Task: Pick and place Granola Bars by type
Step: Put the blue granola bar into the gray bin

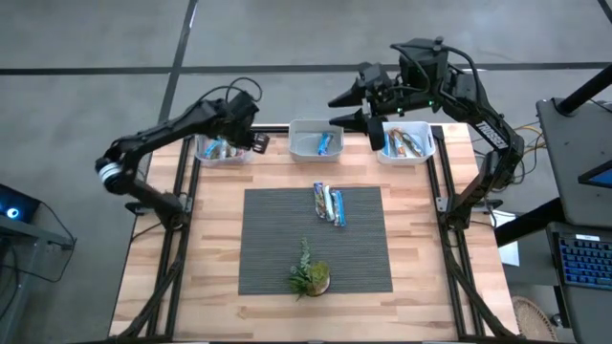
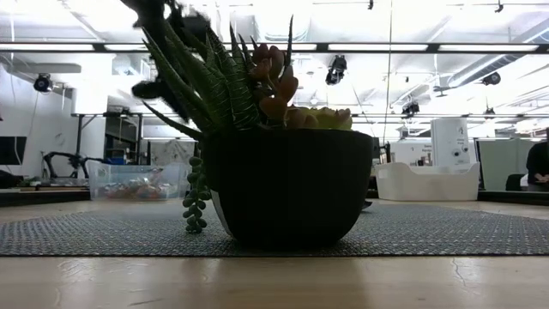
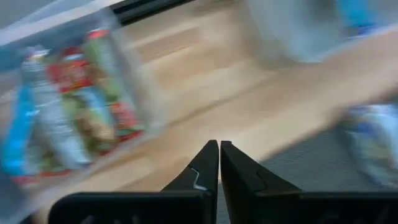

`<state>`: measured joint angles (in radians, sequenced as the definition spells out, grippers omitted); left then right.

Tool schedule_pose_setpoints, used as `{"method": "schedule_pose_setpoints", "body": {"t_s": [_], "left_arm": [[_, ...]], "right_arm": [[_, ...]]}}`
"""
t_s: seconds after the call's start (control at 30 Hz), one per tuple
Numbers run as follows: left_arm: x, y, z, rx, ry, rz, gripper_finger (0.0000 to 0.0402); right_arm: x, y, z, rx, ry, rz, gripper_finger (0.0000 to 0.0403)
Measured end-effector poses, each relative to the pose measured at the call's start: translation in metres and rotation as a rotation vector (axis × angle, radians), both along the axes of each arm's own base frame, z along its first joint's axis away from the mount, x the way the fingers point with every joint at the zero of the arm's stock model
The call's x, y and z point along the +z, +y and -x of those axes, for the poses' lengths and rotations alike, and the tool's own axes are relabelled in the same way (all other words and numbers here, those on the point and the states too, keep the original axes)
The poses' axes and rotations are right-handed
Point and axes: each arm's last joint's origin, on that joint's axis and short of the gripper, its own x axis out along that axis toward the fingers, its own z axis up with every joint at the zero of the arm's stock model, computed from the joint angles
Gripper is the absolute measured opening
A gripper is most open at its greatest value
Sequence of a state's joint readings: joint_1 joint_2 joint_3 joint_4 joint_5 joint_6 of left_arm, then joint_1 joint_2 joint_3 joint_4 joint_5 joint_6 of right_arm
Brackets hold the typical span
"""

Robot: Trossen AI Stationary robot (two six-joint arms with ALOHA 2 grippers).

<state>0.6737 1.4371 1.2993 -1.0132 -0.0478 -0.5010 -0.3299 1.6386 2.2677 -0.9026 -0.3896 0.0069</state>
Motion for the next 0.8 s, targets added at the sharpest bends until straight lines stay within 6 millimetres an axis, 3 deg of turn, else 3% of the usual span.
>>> {"method": "schedule_pose_setpoints", "body": {"t_s": [0.23, 0.4, 0.6, 0.8], "left_arm": [[0.046, -0.072, -0.009, -0.180, -0.267, -0.158, 0.0000], [0.072, -0.109, -0.005, -0.326, -0.466, -0.301, 0.0000], [0.097, -0.129, 0.006, -0.436, -0.649, -0.417, 0.0000], [0.106, -0.133, 0.016, -0.467, -0.692, -0.474, 0.0000]], "right_arm": [[-0.004, 0.000, 0.001, 0.002, 0.038, -0.003, 0.0205], [-0.006, 0.001, 0.003, 0.004, 0.071, -0.010, 0.0205], [-0.011, 0.007, 0.008, 0.018, 0.139, -0.002, 0.0192], [-0.009, 0.020, 0.016, 0.017, 0.162, 0.035, 0.0102]]}}
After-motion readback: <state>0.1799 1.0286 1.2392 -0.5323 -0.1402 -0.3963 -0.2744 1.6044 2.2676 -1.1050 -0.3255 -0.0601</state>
